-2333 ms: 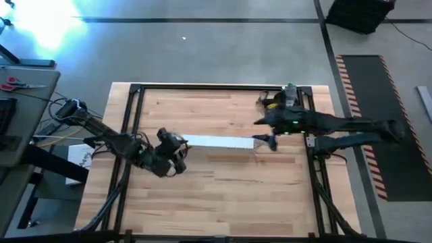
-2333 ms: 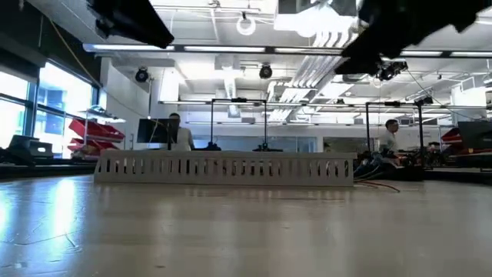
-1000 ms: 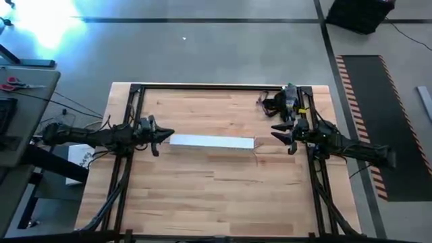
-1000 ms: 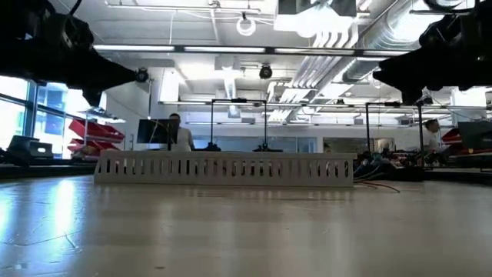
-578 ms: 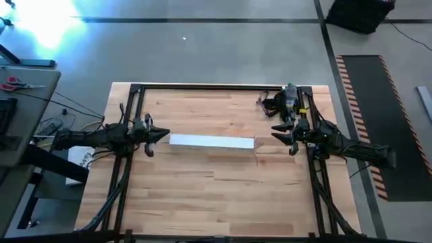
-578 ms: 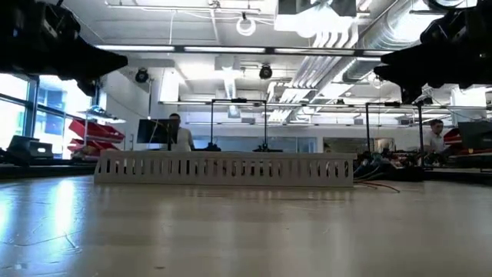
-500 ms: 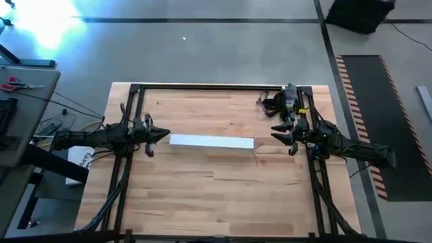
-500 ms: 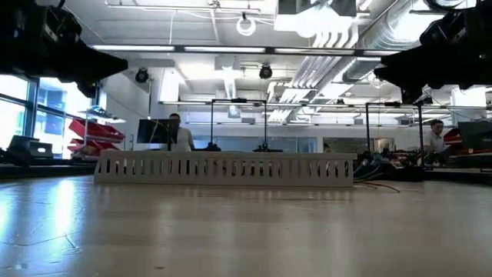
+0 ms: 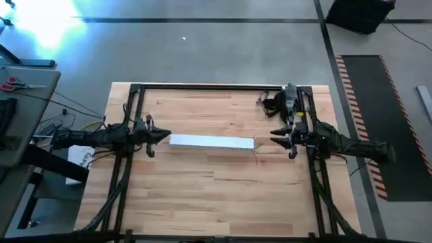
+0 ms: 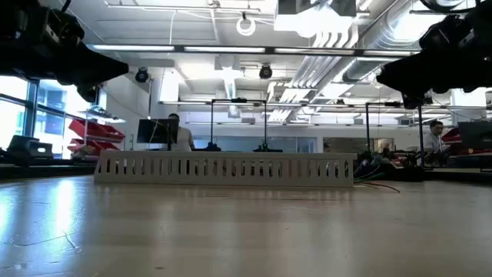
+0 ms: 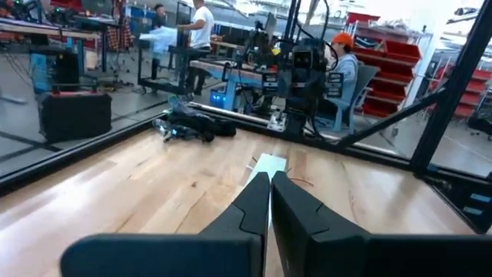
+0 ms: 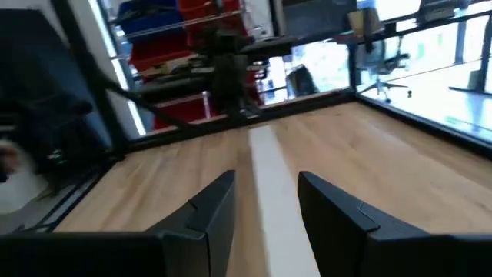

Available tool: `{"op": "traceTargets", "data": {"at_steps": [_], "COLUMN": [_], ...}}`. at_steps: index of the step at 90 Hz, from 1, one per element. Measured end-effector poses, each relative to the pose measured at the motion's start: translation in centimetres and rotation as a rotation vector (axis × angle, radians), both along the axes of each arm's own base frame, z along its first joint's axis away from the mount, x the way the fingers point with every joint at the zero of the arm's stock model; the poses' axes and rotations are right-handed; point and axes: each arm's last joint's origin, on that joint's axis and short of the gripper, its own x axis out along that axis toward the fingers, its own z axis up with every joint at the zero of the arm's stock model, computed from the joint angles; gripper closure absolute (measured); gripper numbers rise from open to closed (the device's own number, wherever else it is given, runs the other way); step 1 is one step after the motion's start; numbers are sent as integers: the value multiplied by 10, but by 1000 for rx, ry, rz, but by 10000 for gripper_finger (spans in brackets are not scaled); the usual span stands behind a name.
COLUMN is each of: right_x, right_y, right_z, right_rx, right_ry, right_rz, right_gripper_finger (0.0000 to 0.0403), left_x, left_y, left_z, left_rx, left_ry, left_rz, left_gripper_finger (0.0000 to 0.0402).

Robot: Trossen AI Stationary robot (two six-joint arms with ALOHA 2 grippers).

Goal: Ziptie cables
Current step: Return to Home Position

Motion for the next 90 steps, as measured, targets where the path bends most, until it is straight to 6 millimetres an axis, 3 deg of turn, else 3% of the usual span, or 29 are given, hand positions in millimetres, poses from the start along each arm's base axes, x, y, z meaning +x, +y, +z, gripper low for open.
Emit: {"op": "traceTargets", "data": {"at_steps": [20,90], "right_x": [0,0], "right_y": [13,13], "right_z": [-4,-4], "right_rx": [2,1], "right_ry": [37,37], "right_rz": [137,128], "right_gripper_finger": [275,275], "left_x": [0,0], "left_y": [0,0], "left_z": [0,0], "left_rx": [0,-1], "left_ry": [0,0], "left_rz": [0,-1], "left_gripper_finger": [401,401]}}
